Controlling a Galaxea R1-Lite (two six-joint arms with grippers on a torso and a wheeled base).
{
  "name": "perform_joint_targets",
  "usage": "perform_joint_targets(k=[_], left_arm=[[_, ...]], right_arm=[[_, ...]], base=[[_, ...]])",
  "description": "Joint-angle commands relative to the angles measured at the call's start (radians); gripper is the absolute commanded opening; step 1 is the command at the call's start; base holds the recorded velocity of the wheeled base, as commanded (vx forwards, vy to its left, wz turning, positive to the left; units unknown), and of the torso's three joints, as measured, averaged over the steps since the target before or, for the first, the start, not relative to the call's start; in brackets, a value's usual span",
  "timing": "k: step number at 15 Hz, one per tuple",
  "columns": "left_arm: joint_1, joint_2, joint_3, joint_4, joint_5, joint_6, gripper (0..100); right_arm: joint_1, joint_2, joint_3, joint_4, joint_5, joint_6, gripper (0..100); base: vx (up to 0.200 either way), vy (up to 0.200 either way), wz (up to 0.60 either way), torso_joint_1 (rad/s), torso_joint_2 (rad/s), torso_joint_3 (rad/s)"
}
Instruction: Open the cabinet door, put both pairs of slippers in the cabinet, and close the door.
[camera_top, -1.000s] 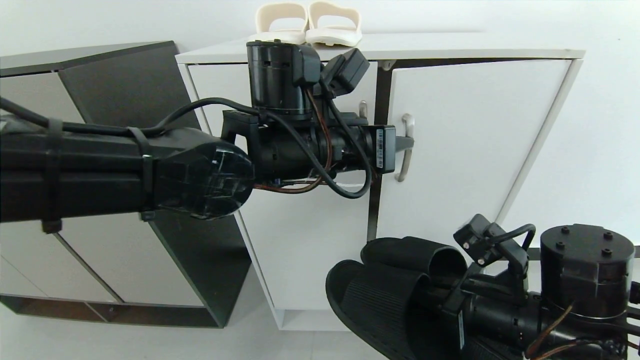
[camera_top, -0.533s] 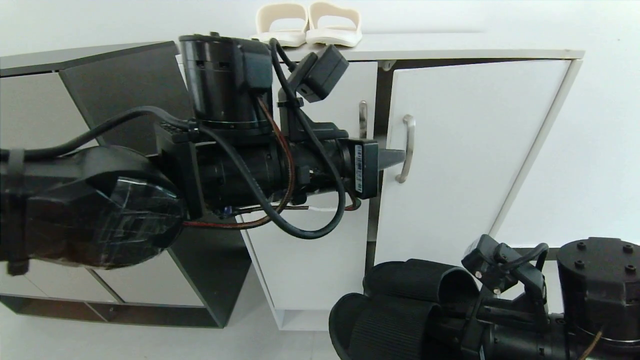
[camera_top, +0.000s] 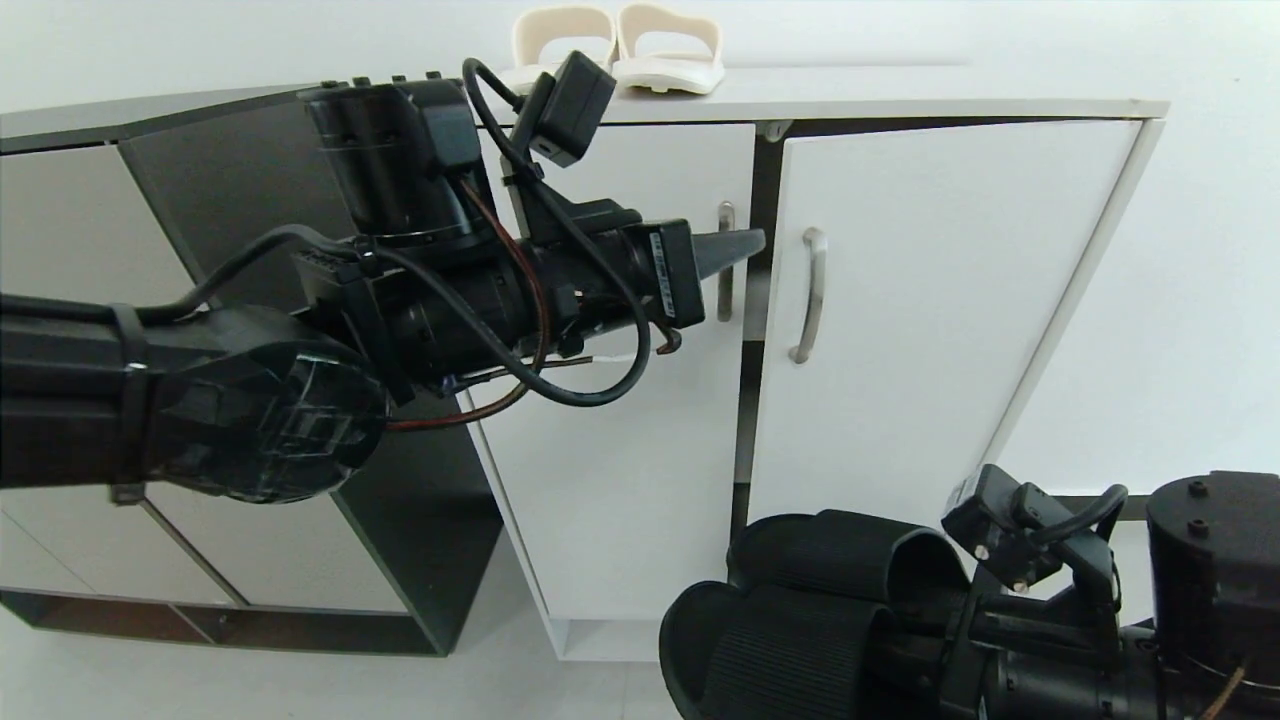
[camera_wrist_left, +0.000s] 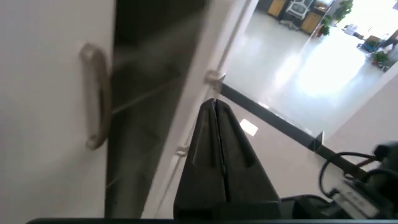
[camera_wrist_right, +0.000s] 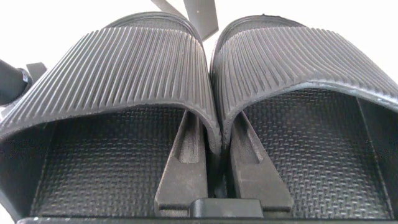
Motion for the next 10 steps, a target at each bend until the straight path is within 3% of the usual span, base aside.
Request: perform_joint_targets(k=[1,6,10], left_arm=[[0.013,0.045,-0.033,0.018,-0.001,-0.001,0],[0.024,0.183,-0.243,0.124,-0.001,-0.004,0],[0.024,0.248,-0.332,0.138,-0.001,-0.004,0]], right_arm=[[-0.001,-0.001,0.006,-0.001,0.001,-0.005,0],[0.0,0.0,0.012,-0.001,-0.001,-0.011,0],[0.0,0.005,0.03,-0.001,0.002,-0.045,0]], base=[[0.0,0.0,0.0,0.0,0.0,0.0],[0.0,0.0,0.0,0.0,0.0,0.0],[0.0,0.0,0.0,0.0,0.0,0.0]])
